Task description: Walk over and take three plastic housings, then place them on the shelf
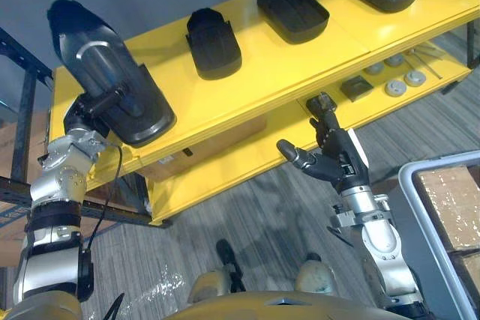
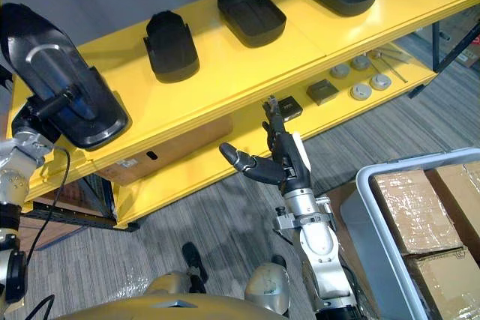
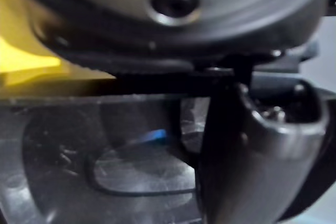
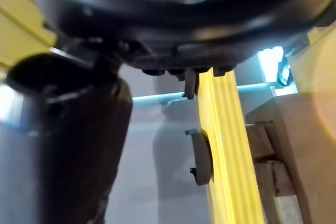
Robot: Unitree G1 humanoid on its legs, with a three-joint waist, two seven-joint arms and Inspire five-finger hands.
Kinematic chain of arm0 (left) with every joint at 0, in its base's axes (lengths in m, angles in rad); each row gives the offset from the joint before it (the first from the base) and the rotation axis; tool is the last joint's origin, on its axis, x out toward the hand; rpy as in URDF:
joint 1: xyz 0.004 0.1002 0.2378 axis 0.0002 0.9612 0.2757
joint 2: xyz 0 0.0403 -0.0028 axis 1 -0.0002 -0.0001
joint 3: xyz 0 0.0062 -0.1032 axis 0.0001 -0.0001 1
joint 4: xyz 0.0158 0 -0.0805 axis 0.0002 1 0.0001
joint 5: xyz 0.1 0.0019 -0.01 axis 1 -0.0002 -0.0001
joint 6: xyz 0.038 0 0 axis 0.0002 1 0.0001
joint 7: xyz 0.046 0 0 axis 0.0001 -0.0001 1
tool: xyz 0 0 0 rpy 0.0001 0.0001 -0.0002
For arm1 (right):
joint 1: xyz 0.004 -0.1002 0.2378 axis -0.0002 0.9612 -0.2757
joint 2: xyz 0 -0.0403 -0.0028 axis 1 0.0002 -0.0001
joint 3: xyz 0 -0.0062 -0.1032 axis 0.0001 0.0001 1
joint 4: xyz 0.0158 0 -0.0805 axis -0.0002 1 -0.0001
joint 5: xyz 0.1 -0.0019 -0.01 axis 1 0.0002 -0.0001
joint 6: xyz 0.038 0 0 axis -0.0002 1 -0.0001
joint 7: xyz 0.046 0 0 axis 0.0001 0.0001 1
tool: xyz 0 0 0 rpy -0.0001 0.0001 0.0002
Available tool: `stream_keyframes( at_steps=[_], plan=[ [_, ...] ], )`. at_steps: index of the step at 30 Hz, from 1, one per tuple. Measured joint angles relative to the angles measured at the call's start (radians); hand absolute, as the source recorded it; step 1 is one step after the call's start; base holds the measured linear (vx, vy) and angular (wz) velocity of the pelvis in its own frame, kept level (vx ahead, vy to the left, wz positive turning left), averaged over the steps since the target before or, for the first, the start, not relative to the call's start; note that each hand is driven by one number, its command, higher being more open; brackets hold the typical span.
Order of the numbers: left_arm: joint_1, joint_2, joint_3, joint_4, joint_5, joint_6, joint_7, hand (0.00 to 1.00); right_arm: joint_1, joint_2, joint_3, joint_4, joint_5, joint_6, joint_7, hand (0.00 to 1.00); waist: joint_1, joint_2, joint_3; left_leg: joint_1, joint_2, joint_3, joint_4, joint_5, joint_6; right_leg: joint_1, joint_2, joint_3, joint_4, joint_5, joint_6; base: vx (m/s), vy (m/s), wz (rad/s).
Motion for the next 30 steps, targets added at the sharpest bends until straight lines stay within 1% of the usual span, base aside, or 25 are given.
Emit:
stream_keyframes(
  at_steps=[1, 3, 5, 6, 7, 9, 11, 14, 15, 16, 21, 24, 26, 28, 30],
  plan=[
    [-0.016, 0.000, -0.001, 0.006, 0.000, 0.000, -0.001, 0.00, -0.008, 0.000, 0.003, -0.003, 0.000, 0.003, 0.002, 1.00, 0.000, -0.001, 0.008, -0.003, -0.001, 0.001, 0.000, 0.002, 0.001, -0.008, -0.001, 0.003, 0.007, -0.001, -0.001, 0.00, 0.000, 0.00],
    [-0.059, 0.000, -0.002, 0.014, -0.001, -0.007, 0.003, 0.00, -0.044, -0.001, 0.018, -0.016, 0.001, 0.013, 0.016, 1.00, 0.001, -0.003, 0.046, -0.004, -0.003, 0.002, 0.000, 0.006, 0.004, -0.019, -0.007, 0.006, 0.030, -0.008, -0.004, 0.00, 0.000, 0.00],
    [-0.076, 0.000, -0.010, 0.015, -0.001, -0.014, 0.009, 0.00, -0.056, -0.001, 0.037, -0.020, 0.001, 0.014, 0.020, 1.00, 0.000, -0.004, 0.050, -0.020, -0.005, 0.000, 0.009, 0.006, 0.005, -0.038, -0.012, 0.007, 0.046, -0.014, -0.004, -0.01, -0.007, 0.05],
    [-0.094, 0.001, -0.016, 0.015, 0.000, -0.018, 0.018, 1.00, -0.065, -0.001, 0.050, -0.021, 0.001, 0.016, 0.022, 1.00, 0.000, -0.006, 0.057, -0.029, -0.005, -0.001, 0.010, 0.007, 0.006, -0.050, -0.014, 0.008, 0.058, -0.018, -0.005, 0.00, -0.015, 0.07],
    [-0.101, 0.001, -0.017, 0.014, 0.000, -0.023, 0.025, 1.00, -0.073, -0.002, 0.058, -0.021, 0.000, 0.019, 0.022, 1.00, 0.000, -0.006, 0.062, -0.033, -0.004, -0.003, 0.013, 0.008, 0.007, -0.049, -0.014, 0.007, 0.062, -0.019, -0.006, 0.02, -0.026, 0.04],
    [-0.137, 0.001, -0.019, 0.023, 0.000, -0.025, 0.062, 1.00, -0.085, -0.002, 0.078, -0.054, 0.001, 0.033, 0.019, 1.00, 0.000, -0.010, 0.099, -0.035, -0.002, -0.005, 0.024, 0.008, 0.008, -0.052, -0.016, 0.007, 0.076, -0.023, -0.007, 0.00, -0.015, 0.02],
    [-0.144, 0.008, -0.022, 0.025, 0.002, -0.028, 0.099, 1.00, -0.085, -0.002, 0.095, -0.085, 0.000, 0.036, 0.018, 1.00, -0.001, -0.009, 0.116, -0.042, -0.002, -0.004, 0.026, 0.008, 0.008, -0.061, -0.016, 0.008, 0.080, -0.024, -0.010, -0.02, -0.010, 0.00],
    [-0.152, 0.033, -0.056, 0.064, 0.033, -0.028, 0.146, 1.00, -0.093, -0.002, 0.114, -0.106, 0.001, 0.036, 0.012, 1.00, -0.004, -0.010, 0.119, -0.069, -0.001, -0.004, 0.028, 0.012, 0.012, -0.091, -0.016, 0.013, 0.090, -0.023, -0.008, 0.01, -0.010, 0.00],
    [-0.174, 0.074, -0.058, 0.082, 0.104, -0.030, 0.186, 1.00, -0.115, -0.001, 0.127, -0.105, 0.000, 0.053, -0.005, 1.00, -0.002, -0.026, 0.135, -0.069, -0.001, -0.003, 0.028, 0.012, 0.013, -0.091, -0.015, 0.015, 0.089, -0.021, -0.006, 0.05, -0.034, 0.02],
    [-0.179, 0.074, -0.057, 0.089, 0.131, -0.031, 0.196, 1.00, -0.117, -0.001, 0.128, -0.105, 0.000, 0.058, -0.009, 1.00, -0.001, -0.028, 0.136, -0.068, -0.001, -0.003, 0.028, 0.012, 0.013, -0.090, -0.015, 0.015, 0.089, -0.021, -0.006, 0.06, -0.039, 0.01],
    [-0.205, 0.076, -0.056, 0.106, 0.133, -0.031, 0.217, 1.00, -0.116, -0.001, 0.140, -0.105, -0.002, 0.059, -0.026, 1.00, 0.001, -0.029, 0.154, -0.058, 0.000, -0.003, 0.028, 0.012, 0.013, -0.079, -0.013, 0.015, 0.087, -0.021, -0.007, 0.01, -0.005, 0.00],
    [-0.220, 0.091, -0.056, 0.134, 0.208, -0.029, 0.234, 1.00, -0.116, -0.001, 0.148, -0.105, -0.001, 0.062, -0.038, 1.00, -0.006, -0.033, 0.157, -0.055, 0.001, 0.001, 0.028, 0.012, 0.013, -0.079, -0.012, 0.019, 0.086, -0.021, -0.006, 0.00, -0.012, -0.05],
    [-0.223, 0.092, -0.056, 0.139, 0.247, -0.032, 0.275, 1.00, -0.114, -0.001, 0.147, -0.105, 0.000, 0.062, -0.042, 1.00, -0.013, -0.035, 0.158, -0.053, 0.002, 0.002, 0.028, 0.012, 0.013, -0.079, -0.011, 0.019, 0.086, -0.020, -0.006, 0.00, 0.000, 0.00],
    [-0.223, 0.092, -0.056, 0.142, 0.247, -0.037, 0.307, 1.00, -0.112, -0.001, 0.148, -0.105, 0.000, 0.062, -0.042, 1.00, -0.017, -0.035, 0.158, -0.051, 0.002, 0.003, 0.027, 0.012, 0.013, -0.076, -0.010, 0.019, 0.085, -0.020, -0.006, 0.00, 0.000, 0.00],
    [-0.224, 0.093, -0.055, 0.142, 0.250, -0.041, 0.384, 1.00, -0.102, 0.000, 0.149, -0.104, 0.000, 0.061, -0.041, 1.00, -0.023, -0.035, 0.158, -0.043, 0.004, 0.002, 0.025, 0.012, 0.013, -0.064, -0.007, 0.018, 0.074, -0.017, -0.005, 0.03, -0.022, -0.01]
  ],
)
